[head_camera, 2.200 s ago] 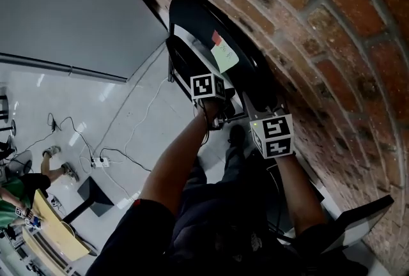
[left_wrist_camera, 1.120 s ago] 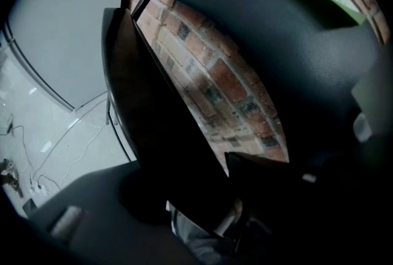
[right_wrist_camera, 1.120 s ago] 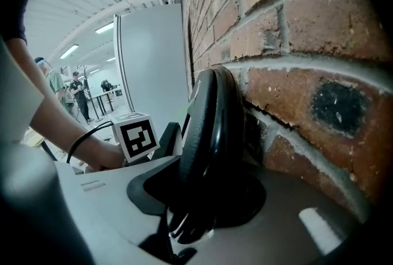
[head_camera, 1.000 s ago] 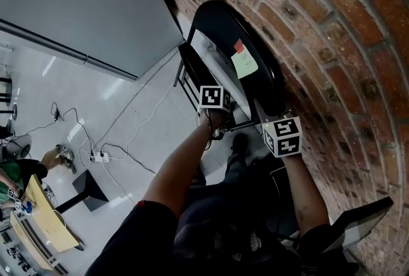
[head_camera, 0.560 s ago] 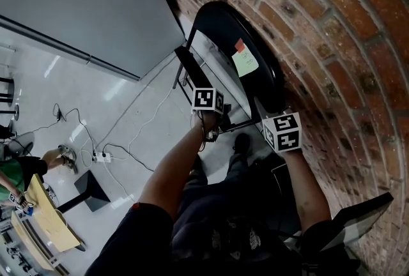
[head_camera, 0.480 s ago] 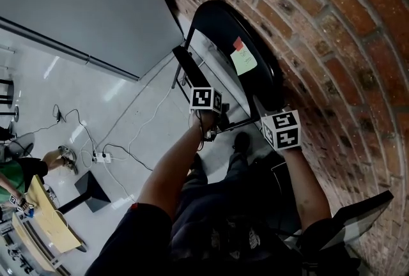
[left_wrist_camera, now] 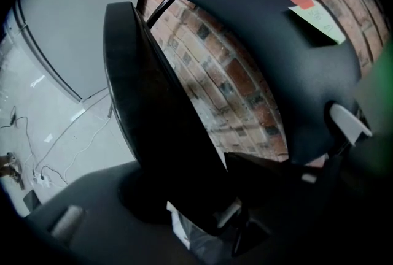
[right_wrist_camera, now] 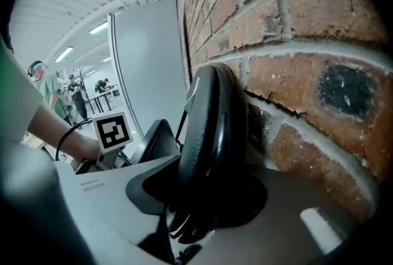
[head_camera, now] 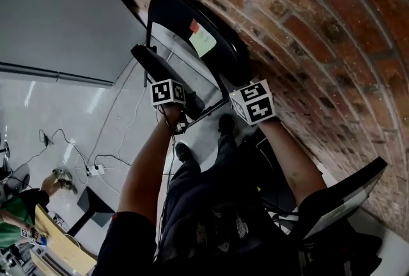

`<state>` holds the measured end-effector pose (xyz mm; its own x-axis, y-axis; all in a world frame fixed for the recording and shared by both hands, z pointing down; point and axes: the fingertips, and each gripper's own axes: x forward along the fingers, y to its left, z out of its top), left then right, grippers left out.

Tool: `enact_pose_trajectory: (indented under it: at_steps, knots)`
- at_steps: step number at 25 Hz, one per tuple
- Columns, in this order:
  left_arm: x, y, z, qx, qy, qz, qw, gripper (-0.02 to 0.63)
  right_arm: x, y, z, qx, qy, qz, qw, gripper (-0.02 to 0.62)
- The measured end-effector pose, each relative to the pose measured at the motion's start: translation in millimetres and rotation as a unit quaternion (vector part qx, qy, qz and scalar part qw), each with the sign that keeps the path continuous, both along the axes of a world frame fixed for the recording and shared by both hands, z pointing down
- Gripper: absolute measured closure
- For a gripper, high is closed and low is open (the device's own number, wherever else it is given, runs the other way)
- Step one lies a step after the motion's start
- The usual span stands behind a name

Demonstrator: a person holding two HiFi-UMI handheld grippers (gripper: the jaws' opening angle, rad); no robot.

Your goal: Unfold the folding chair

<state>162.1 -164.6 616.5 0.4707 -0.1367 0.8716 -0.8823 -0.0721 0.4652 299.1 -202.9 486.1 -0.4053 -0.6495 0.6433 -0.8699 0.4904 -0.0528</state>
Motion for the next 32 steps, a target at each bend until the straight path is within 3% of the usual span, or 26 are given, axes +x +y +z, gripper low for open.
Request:
enact_pose_trajectory:
  at_steps: [16, 23, 32]
  knots:
    - [-1, 5, 22, -0.005, -0.005, -0.007, 0.9999, 0.337, 4, 6, 3, 0.008, -0.013, -0.008, 1.000, 0.439]
    - [-19, 19, 25, -0.028, -0.016, -0.020, 0.9993, 0.340, 3, 5, 6, 0.003, -0.015, -0.005, 1.000, 0.439]
    - [-19, 17, 24, -0.019, -0.012, -0.021, 0.9995, 0.344, 4, 4, 6, 0.003, -0.013, -0.002, 1.000, 0.439]
